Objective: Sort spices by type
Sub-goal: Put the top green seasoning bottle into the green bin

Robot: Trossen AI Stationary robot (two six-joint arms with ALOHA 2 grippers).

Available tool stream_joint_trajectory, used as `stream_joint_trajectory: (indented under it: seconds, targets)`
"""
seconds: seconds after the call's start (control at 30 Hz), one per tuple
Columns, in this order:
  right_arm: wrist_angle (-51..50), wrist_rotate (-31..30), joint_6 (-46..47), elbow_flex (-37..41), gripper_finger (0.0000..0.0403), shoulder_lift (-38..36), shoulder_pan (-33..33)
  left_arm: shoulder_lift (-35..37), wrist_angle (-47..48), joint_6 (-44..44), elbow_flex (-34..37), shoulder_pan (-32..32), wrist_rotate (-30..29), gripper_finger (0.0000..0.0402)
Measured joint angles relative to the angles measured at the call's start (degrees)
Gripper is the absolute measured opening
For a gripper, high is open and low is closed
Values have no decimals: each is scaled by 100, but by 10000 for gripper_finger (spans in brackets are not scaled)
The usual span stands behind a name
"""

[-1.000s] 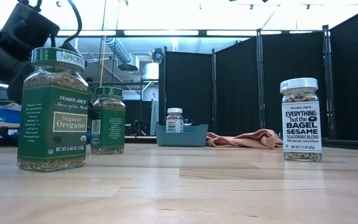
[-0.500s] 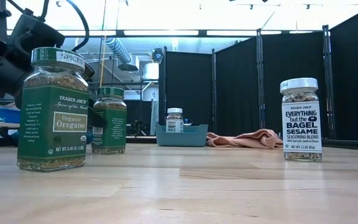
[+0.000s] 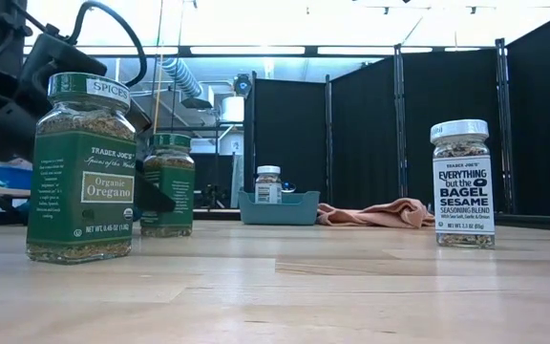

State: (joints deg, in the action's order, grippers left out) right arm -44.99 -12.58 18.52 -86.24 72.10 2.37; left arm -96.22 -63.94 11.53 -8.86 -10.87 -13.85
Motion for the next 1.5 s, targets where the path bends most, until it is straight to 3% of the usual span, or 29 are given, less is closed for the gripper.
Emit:
stream_joint_trajectory:
  seconds: [0.2, 0.43, 0.67, 0.97, 1.37, 1.5]
  targets:
    - [-6, 0, 0, 0, 281, 0, 0, -81, -63, 245, -10, 0, -219, 247]
    - [-18, -27, -6, -3, 281, 106, 6, -96, -274, 594, -32, 2, -339, 248]
    - [31, -122, -399, 0, 281, 1004, -18, -96, -303, 999, -281, 2, -350, 249]
    - [1513, -30, -1138, 0, 284, 1993, -187, -90, -357, 1038, -728, 2, -350, 249]
    - [1576, 219, -1061, 0, 284, 2035, -230, 13, -269, 1715, -751, 451, 0, 249]
    - [1505, 324, -891, 0, 279, 2029, -264, 394, 422, 1727, -943, 738, 220, 249]
